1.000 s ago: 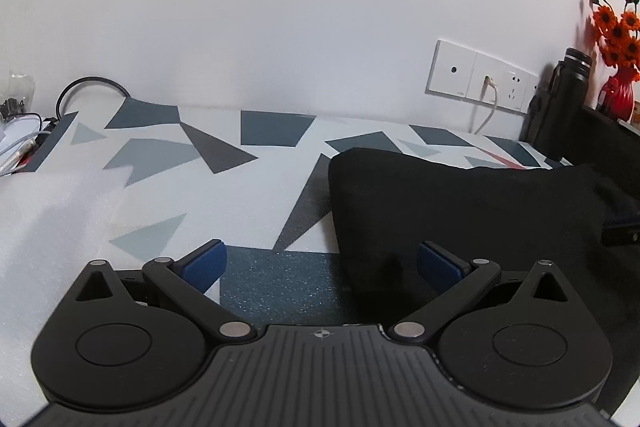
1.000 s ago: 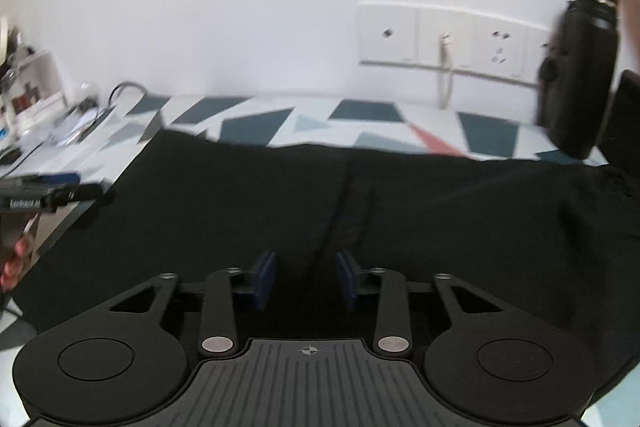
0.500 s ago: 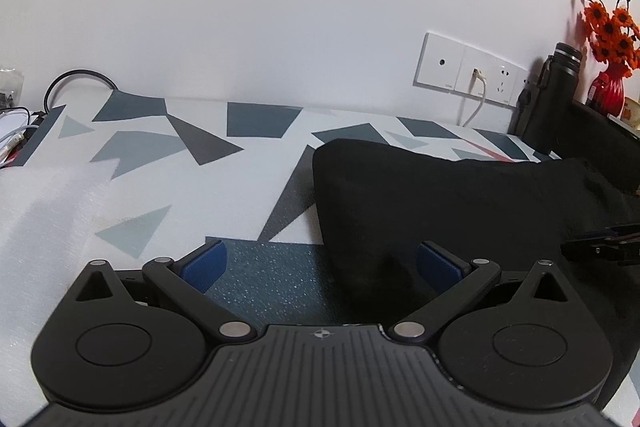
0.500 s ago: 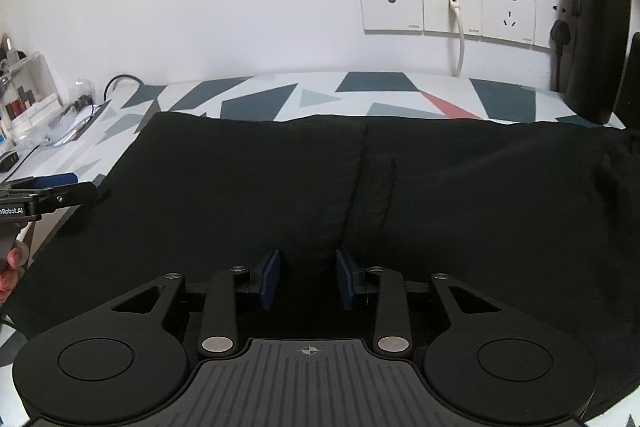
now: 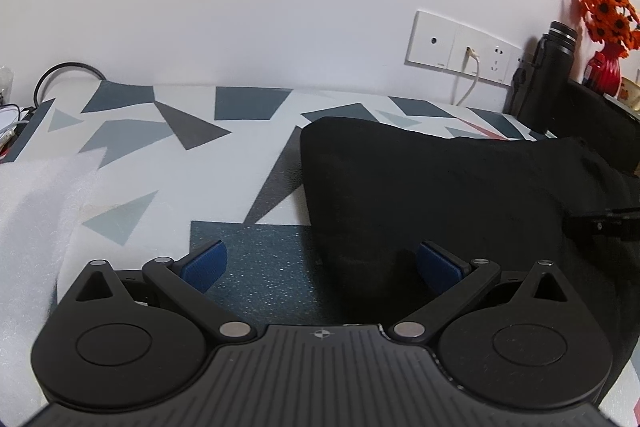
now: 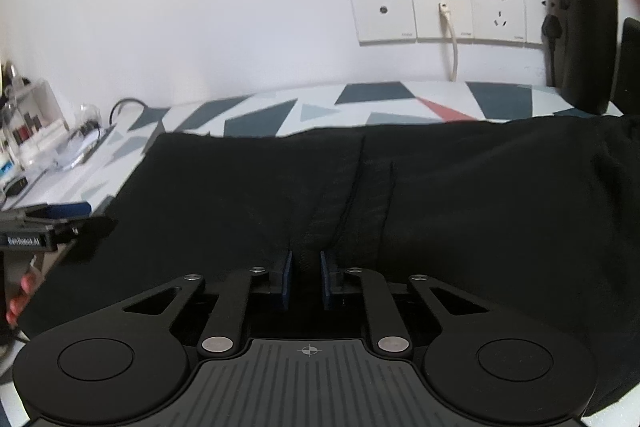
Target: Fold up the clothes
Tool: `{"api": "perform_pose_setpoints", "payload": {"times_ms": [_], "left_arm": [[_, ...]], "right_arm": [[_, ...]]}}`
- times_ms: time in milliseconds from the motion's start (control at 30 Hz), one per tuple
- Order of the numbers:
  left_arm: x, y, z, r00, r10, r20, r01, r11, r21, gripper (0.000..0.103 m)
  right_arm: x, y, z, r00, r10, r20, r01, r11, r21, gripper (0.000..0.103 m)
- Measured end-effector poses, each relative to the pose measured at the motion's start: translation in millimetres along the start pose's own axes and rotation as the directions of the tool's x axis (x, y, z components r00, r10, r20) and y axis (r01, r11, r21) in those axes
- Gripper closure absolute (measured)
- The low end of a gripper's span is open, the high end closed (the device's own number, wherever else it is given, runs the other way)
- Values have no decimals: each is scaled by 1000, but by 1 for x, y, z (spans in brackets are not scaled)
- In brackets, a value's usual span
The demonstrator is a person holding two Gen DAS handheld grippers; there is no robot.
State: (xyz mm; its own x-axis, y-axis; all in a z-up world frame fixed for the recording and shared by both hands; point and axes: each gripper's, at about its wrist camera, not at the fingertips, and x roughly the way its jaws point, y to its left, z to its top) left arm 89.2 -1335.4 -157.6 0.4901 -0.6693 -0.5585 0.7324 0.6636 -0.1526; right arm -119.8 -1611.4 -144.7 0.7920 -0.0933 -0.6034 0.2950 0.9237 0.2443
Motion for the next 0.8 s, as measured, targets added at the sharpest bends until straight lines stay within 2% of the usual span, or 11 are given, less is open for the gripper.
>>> {"api": "perform_pose_setpoints", "payload": {"times_ms": [133, 267, 467, 567, 700, 800], "left_arm": [[-4, 0, 1, 1000, -25, 15, 25, 1000, -5, 0], [-7, 0, 2, 998, -64, 26, 64, 998, -13, 0], [-1, -11, -1, 990, -137, -28, 138, 990, 21, 0], [1, -21, -4, 988, -146, -51, 149, 986, 69, 0], [0, -30, -8, 986, -157, -54, 163, 979, 120, 0], [-1, -30, -8, 985, -165, -52, 170, 979, 116, 0]], "right_arm": [[-17, 4, 6, 999, 0, 39, 1, 1000, -23, 93], [-25, -2, 7, 1000, -13, 29, 13, 1000, -15, 93], [-15, -15, -2, 999, -39, -25, 40, 999, 29, 93], [-9, -16, -7, 998, -56, -38, 57, 998, 33, 93], [-24, -12, -3, 998, -59, 38, 57, 998, 40, 93], [-46, -3, 3, 992, -63, 112, 62, 998, 14, 94]]}}
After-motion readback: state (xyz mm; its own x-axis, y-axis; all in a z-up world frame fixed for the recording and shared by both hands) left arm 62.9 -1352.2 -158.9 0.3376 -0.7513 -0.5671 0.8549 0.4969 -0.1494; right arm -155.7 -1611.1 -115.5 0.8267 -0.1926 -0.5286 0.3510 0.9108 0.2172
